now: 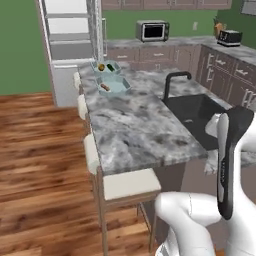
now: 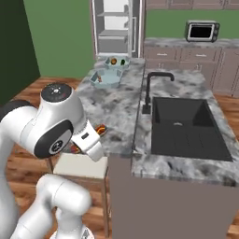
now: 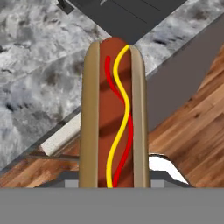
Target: Place the cold items (mango and cucumber) from the fridge in one tupperware on the dining counter. Place the warm items (hot dog and kebab skewer) in the stove area in another tupperware.
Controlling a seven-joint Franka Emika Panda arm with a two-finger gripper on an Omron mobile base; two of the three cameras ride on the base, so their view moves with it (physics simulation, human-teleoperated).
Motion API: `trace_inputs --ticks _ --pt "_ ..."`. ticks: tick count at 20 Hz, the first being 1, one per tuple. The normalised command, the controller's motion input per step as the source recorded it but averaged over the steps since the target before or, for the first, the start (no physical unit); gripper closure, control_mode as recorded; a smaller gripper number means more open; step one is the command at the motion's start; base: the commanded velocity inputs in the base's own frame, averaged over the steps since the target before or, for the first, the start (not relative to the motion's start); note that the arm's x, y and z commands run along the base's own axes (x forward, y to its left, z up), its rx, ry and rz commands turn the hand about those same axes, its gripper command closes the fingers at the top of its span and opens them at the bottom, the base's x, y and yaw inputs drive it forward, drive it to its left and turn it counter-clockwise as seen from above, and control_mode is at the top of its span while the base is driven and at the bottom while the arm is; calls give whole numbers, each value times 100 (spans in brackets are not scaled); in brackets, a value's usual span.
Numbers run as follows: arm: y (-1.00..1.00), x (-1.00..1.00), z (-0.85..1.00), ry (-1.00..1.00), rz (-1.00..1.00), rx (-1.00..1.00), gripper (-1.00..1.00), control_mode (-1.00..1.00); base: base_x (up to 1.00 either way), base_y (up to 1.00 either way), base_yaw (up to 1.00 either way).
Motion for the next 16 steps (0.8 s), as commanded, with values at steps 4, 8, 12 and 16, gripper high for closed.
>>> trace_inputs --ticks 4,8,12,16 --pt "0 0 0 0 0 0 100 100 -66 96 11" --pt "0 0 0 0 0 0 100 100 -10 100 0" --pt "0 0 0 0 0 0 100 100 22 100 -4" --pt "0 0 0 0 0 0 100 100 38 100 -11"
